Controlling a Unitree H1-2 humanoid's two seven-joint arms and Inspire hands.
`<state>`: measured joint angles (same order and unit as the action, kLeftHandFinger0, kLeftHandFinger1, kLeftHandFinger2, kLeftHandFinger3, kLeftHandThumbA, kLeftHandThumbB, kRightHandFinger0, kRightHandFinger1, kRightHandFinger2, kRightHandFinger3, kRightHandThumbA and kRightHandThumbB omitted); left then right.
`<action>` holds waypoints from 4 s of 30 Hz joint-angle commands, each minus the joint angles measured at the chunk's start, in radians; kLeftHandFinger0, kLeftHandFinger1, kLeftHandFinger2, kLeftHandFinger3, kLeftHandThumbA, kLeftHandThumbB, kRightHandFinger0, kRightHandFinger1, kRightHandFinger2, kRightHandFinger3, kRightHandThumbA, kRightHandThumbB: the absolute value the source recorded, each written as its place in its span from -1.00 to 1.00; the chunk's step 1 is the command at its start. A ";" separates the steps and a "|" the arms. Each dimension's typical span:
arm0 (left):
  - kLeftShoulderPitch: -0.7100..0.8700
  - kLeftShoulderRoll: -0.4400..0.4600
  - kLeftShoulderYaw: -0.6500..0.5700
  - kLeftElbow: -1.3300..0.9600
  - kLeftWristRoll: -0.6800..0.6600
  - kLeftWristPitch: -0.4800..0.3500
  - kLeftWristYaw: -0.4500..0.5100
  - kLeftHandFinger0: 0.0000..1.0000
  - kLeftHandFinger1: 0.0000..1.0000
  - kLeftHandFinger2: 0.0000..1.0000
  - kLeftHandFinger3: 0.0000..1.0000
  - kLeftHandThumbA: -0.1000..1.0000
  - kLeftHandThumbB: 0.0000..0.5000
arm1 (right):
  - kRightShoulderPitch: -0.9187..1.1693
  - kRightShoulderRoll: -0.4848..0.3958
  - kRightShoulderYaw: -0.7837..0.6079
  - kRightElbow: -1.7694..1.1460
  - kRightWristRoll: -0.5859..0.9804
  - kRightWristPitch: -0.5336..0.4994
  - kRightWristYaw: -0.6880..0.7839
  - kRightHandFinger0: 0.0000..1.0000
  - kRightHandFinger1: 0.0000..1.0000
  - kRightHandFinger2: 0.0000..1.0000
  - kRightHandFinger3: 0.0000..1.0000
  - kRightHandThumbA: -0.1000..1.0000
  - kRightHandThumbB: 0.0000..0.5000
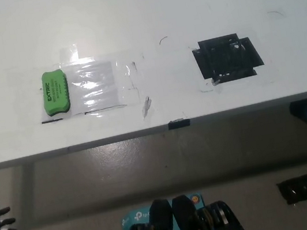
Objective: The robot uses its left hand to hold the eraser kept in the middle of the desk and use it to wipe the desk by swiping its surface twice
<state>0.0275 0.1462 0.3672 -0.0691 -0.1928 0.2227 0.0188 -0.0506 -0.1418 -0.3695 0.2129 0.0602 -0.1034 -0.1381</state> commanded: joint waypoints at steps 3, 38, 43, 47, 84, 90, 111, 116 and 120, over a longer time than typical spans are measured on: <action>0.085 0.053 -0.027 -0.385 -0.068 0.161 -0.038 -0.21 -0.09 -0.02 0.29 0.35 0.18 | 0.004 -0.029 -0.011 -0.031 0.004 -0.047 -0.014 -0.94 -0.46 -0.40 0.27 1.00 -0.13; -0.670 0.456 -0.563 -0.075 0.563 0.016 0.023 0.43 0.62 0.77 0.83 0.56 -0.97 | 0.014 -0.054 0.012 -0.042 -0.011 -0.016 0.003 -1.00 -0.89 -0.73 0.09 1.00 0.03; -0.812 0.506 -0.703 0.053 0.678 0.002 -0.031 0.73 0.92 1.00 1.00 0.65 -0.98 | 0.031 -0.058 0.006 -0.054 0.013 0.003 0.019 -1.00 -0.99 -0.86 0.01 1.00 -0.11; -0.860 0.529 -0.782 0.087 0.741 0.006 -0.050 1.00 1.00 1.00 1.00 0.62 -0.99 | 0.047 -0.057 0.003 -0.071 0.006 0.011 0.014 -1.00 -1.00 -0.91 -0.03 1.00 -0.16; -1.148 0.584 -1.342 0.582 1.281 0.116 -0.245 1.00 1.00 1.00 1.00 1.00 1.00 | 0.108 -0.045 -0.022 -0.080 0.071 -0.026 0.022 -1.00 -1.00 -1.00 -0.16 1.00 -0.16; -1.139 0.535 -1.297 0.628 1.256 0.117 -0.224 1.00 1.00 1.00 1.00 1.00 1.00 | 0.105 -0.040 -0.023 -0.087 0.079 -0.032 0.018 -1.00 -1.00 -1.00 -0.13 1.00 -0.05; -0.959 0.389 -1.100 0.690 1.209 0.045 -0.119 1.00 1.00 1.00 1.00 1.00 1.00 | 0.114 -0.036 -0.017 -0.094 0.093 -0.029 0.015 -1.00 -1.00 -1.00 -0.11 1.00 -0.11; -0.927 0.381 -1.052 0.700 1.181 0.034 -0.113 1.00 1.00 1.00 1.00 1.00 1.00 | 0.113 -0.036 -0.009 -0.087 0.068 -0.037 0.004 -1.00 -1.00 -0.99 -0.13 1.00 -0.25; -0.902 0.372 -1.010 0.721 1.165 0.029 -0.104 1.00 1.00 1.00 1.00 1.00 1.00 | 0.110 -0.026 -0.006 -0.081 0.076 -0.044 0.006 -1.00 -1.00 -1.00 -0.17 1.00 -0.28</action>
<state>-0.8642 0.5097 -0.6848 0.6452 0.9863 0.2682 -0.1323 0.0632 -0.1611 -0.3727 0.1531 0.1345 -0.1034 -0.1299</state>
